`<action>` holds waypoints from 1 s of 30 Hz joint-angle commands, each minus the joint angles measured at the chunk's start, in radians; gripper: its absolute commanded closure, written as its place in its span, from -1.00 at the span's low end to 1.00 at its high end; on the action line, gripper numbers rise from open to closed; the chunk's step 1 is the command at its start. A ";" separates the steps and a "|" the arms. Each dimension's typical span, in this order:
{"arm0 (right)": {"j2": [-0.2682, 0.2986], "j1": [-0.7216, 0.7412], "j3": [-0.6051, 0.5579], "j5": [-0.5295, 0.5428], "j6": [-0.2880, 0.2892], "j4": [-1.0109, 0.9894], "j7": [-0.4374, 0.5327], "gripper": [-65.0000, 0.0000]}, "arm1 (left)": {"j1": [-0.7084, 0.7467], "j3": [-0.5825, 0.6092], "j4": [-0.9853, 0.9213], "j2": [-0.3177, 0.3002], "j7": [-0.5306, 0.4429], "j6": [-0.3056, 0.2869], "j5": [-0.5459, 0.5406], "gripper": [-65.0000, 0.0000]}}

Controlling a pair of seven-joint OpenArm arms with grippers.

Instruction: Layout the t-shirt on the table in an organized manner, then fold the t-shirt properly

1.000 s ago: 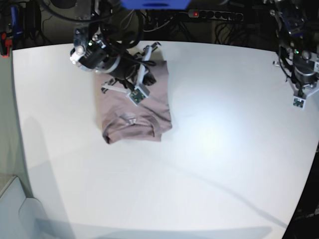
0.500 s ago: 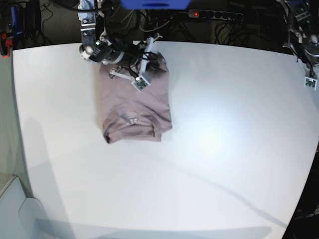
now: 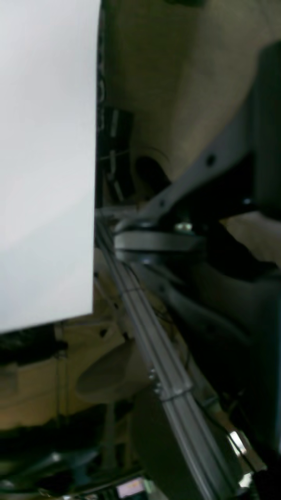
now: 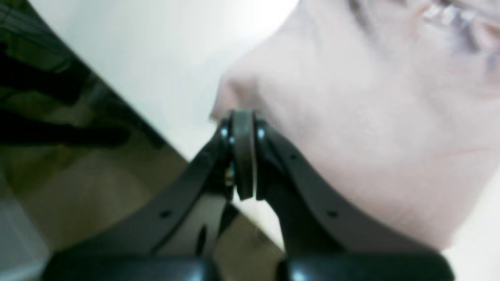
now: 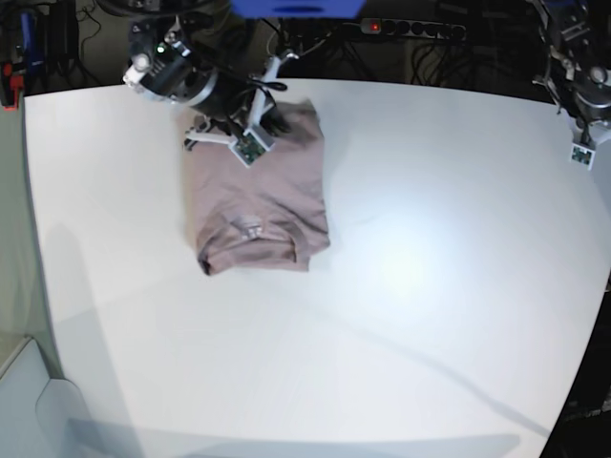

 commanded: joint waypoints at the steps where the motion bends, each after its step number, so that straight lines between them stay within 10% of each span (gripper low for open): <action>1: 0.021 -0.015 0.027 0.010 -0.001 0.013 0.020 1.00 | 0.008 -0.005 0.018 0.013 -0.001 0.002 0.006 1.00; 17: 0.087 -0.234 0.420 0.010 -0.001 -0.126 0.123 1.00 | 0.235 0.303 0.007 0.143 -0.006 0.002 -0.162 1.00; 30: 0.139 -0.222 0.518 0.010 -0.001 -0.623 0.416 1.00 | 0.319 0.523 -0.323 0.197 -0.351 0.099 -0.176 1.00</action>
